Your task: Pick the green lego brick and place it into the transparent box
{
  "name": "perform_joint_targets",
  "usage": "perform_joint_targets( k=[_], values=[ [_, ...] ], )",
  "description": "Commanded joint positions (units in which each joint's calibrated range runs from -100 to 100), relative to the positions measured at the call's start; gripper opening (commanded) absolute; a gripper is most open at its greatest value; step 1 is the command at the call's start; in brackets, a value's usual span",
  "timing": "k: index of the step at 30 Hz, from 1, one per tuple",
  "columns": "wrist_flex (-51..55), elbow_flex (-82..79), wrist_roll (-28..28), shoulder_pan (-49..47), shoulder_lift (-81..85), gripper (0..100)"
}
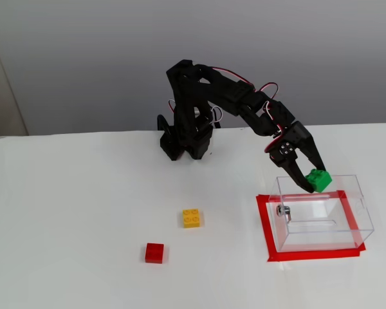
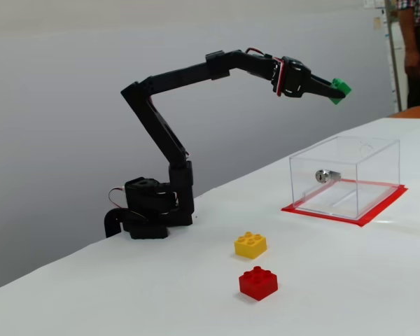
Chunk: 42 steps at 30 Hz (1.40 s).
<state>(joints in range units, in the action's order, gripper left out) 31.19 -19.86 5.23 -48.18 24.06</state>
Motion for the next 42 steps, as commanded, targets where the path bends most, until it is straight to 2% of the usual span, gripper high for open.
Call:
perform_joint_targets(
  k=[1,12,26,28,31,33,42],
  values=[
    [0.05,6.12,-0.06,-1.91,-4.16,17],
    [0.05,13.89,-0.06,-6.12,-18.93,17],
    [0.14,13.08,-0.11,-8.19,-22.07,18],
    [0.14,13.17,-0.11,-8.19,-22.07,22],
    [0.14,12.99,0.25,-8.78,-22.15,35],
    [0.14,12.72,0.15,-9.08,-22.15,40],
    [0.14,12.44,-0.01,-9.01,-22.07,36]
  ],
)
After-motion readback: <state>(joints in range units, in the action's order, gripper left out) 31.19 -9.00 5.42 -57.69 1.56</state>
